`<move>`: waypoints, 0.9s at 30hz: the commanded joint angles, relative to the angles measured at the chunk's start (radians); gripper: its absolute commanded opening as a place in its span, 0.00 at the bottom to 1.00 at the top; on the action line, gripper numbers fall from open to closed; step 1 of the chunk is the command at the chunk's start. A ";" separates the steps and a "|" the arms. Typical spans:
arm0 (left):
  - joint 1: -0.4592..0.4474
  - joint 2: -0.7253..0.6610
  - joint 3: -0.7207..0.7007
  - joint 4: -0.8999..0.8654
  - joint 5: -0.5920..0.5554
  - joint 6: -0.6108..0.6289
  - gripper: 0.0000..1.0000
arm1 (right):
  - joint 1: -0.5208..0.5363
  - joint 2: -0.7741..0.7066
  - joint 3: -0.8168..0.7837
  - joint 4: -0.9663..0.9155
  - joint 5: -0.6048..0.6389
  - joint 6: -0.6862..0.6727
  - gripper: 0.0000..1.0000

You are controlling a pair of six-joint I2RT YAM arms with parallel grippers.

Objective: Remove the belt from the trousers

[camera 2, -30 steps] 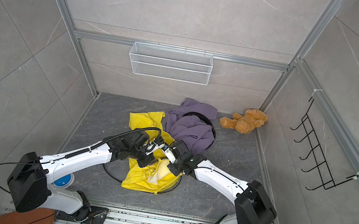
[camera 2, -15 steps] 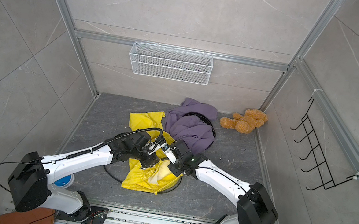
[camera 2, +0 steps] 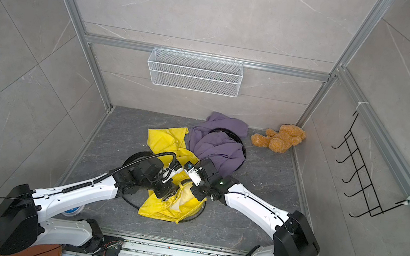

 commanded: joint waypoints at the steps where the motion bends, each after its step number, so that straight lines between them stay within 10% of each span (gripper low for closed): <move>1: -0.004 -0.036 -0.005 0.019 -0.016 -0.019 0.43 | 0.004 -0.034 0.053 0.025 -0.029 0.023 0.08; 27: -0.129 -0.159 -0.054 -0.005 -0.279 -0.141 0.48 | 0.004 -0.029 0.085 -0.014 -0.037 0.042 0.08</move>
